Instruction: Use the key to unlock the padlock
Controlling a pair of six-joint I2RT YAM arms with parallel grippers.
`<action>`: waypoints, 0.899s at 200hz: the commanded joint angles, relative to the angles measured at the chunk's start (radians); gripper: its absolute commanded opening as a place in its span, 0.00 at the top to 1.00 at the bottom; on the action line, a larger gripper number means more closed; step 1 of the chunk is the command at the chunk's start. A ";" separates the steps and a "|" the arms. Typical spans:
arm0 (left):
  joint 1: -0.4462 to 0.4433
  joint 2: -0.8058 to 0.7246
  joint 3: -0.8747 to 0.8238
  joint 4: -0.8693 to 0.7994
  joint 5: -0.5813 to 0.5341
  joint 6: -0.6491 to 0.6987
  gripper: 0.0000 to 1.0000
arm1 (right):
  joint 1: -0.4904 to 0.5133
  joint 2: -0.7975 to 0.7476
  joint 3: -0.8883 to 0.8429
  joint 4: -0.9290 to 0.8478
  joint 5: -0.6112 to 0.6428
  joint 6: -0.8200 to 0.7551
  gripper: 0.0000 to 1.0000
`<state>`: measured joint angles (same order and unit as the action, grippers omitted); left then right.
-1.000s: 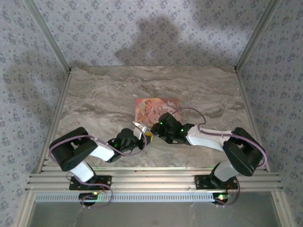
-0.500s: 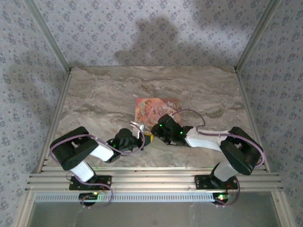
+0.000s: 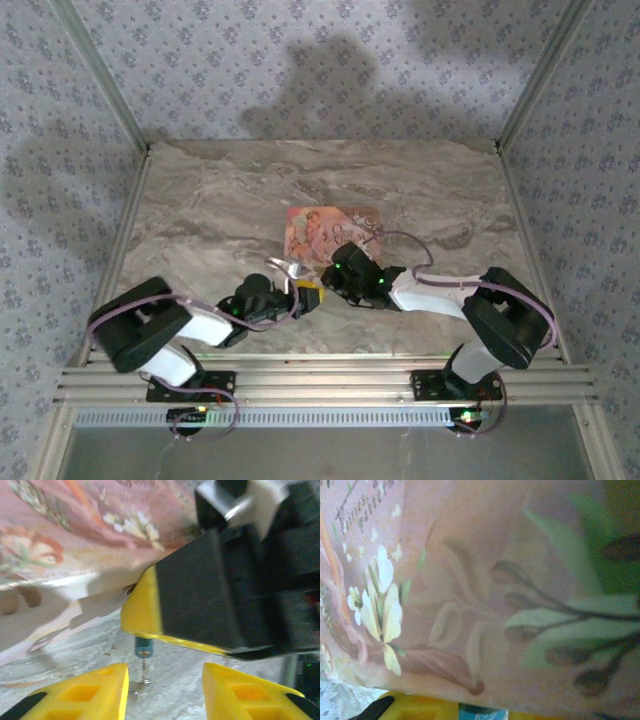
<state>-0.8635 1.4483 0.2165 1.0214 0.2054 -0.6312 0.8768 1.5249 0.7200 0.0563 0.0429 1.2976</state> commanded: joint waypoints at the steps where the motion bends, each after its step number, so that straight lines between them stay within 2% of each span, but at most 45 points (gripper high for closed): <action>1: 0.017 -0.143 -0.039 -0.135 0.000 -0.032 0.56 | -0.005 -0.018 0.027 -0.068 0.055 -0.010 1.00; 32: 0.030 -0.316 -0.023 -0.374 0.051 0.000 0.55 | -0.005 -0.015 0.042 -0.080 0.053 -0.020 1.00; 56: 0.032 -0.336 -0.014 -0.415 0.072 0.014 0.55 | -0.003 -0.008 0.043 -0.063 0.040 -0.013 1.00; 108: 0.032 -0.151 0.025 -0.279 0.140 0.028 0.60 | -0.002 -0.002 0.044 -0.046 0.013 -0.001 1.00; 142: 0.032 -0.072 0.054 -0.187 0.148 0.024 0.61 | -0.002 -0.003 0.043 -0.048 -0.002 -0.001 1.00; 180: 0.040 0.026 0.075 -0.088 0.159 0.000 0.67 | -0.004 -0.005 0.044 -0.040 -0.013 -0.001 1.00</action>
<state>-0.8364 1.4261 0.2680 0.8154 0.3328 -0.6224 0.8764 1.5249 0.7376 0.0223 0.0387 1.2911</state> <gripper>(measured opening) 0.343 0.204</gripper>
